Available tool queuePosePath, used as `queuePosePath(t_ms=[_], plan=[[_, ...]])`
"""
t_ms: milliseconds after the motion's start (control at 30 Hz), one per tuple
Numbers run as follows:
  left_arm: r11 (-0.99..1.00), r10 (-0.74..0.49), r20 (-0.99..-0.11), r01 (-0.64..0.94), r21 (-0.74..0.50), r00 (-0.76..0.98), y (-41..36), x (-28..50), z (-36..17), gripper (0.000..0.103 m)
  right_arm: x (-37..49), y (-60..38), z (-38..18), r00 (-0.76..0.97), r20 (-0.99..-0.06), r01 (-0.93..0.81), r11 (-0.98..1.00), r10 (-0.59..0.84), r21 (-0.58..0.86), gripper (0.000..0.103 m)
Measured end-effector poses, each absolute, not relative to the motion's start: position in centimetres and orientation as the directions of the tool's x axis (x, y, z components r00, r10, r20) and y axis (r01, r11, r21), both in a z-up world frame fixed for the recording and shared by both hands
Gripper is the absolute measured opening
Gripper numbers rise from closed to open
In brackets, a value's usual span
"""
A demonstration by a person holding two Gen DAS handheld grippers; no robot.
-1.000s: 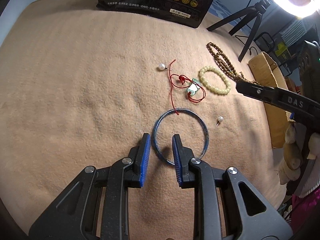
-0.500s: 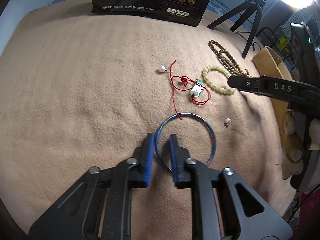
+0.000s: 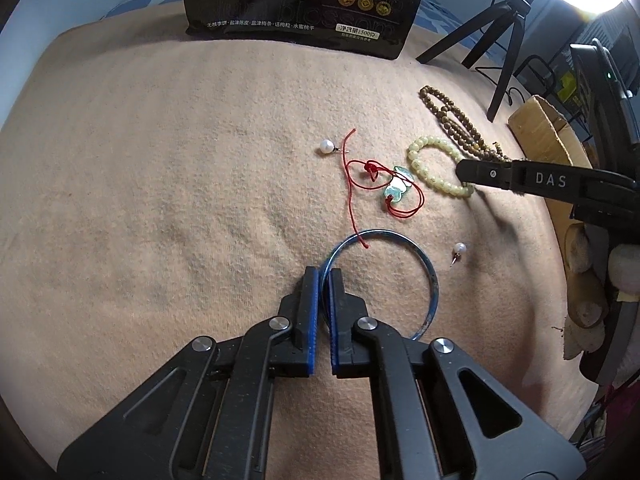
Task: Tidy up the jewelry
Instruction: 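Grasp the blue bangle with the left tool while the right tool grasps the green bead bracelet, then lift and carry the bangle and bead bracelet over the box with both tools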
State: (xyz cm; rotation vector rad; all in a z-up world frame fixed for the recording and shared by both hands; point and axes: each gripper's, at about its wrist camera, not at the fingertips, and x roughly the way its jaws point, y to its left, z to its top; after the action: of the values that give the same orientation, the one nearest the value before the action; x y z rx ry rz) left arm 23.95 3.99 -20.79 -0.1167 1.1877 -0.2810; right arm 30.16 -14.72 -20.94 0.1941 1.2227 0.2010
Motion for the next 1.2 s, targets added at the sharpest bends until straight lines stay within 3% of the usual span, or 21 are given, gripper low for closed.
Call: queuePosePath(t_ms=[1200], plan=[[0.927, -0.373, -0.815, 0.225, -0.302, 0.444, 1.4, 19.2, -12.5, 0.001, 23.0, -19.1, -12.2, 0.47, -0.834, -0.127, 0.957, 0.289, 0.26, 0.005]])
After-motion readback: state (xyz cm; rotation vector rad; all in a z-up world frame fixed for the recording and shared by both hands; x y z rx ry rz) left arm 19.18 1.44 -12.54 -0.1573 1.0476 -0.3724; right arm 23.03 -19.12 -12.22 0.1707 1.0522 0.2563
